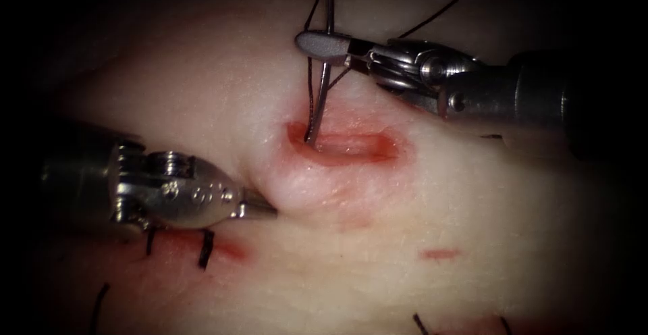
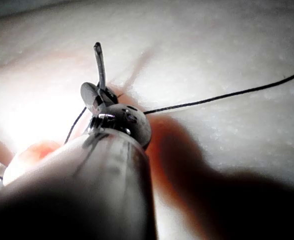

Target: Wound Closure

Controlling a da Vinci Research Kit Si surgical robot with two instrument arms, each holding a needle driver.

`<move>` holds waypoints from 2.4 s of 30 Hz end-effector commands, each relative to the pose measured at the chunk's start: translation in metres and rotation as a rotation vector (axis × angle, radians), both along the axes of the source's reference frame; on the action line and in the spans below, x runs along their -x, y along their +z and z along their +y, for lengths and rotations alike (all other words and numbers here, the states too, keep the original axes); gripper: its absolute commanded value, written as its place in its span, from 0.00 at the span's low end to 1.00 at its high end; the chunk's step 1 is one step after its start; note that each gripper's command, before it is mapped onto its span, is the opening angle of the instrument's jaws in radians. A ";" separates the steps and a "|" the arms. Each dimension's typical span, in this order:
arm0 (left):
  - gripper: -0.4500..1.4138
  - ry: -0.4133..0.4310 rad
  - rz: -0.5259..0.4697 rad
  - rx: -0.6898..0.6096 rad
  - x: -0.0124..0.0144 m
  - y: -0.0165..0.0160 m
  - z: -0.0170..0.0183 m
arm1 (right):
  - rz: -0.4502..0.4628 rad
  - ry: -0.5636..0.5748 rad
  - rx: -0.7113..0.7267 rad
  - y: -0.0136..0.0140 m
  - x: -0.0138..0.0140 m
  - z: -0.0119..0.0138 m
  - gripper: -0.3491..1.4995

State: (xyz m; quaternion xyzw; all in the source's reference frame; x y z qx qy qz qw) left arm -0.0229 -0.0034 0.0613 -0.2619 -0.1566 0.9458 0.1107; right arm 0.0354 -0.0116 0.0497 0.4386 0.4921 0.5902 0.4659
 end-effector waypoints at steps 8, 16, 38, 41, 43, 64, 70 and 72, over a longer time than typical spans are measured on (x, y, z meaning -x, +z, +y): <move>0.08 0.001 -0.001 0.001 0.0005 0.0006 -0.0002 | 0.034 0.010 -0.087 -0.0007 -0.0011 -0.0009 0.00; 0.07 0.001 0.000 0.002 0.0005 0.0007 -0.0002 | 0.087 0.020 -0.172 -0.0016 -0.0018 -0.0024 0.00; 0.05 0.000 0.000 0.003 0.0005 0.0008 -0.0003 | 0.149 -0.031 -0.253 -0.0046 -0.0037 -0.0063 0.00; 0.05 0.001 0.000 0.003 0.0004 0.0008 -0.0003 | 0.150 -0.034 -0.254 -0.0047 -0.0036 -0.0064 0.00; 0.05 0.001 -0.001 0.003 0.0004 0.0007 -0.0003 | 0.151 -0.036 -0.259 -0.0046 -0.0033 -0.0065 0.00; 0.05 0.002 -0.001 0.002 0.0003 0.0007 -0.0003 | 0.170 -0.057 -0.317 -0.0064 -0.0038 -0.0097 0.00; 0.05 0.003 -0.001 0.002 0.0003 0.0007 -0.0003 | 0.187 -0.060 -0.339 -0.0065 -0.0044 -0.0106 0.00; 0.05 0.003 -0.001 0.002 0.0003 0.0007 -0.0003 | 0.190 -0.065 -0.337 -0.0067 -0.0047 -0.0111 0.00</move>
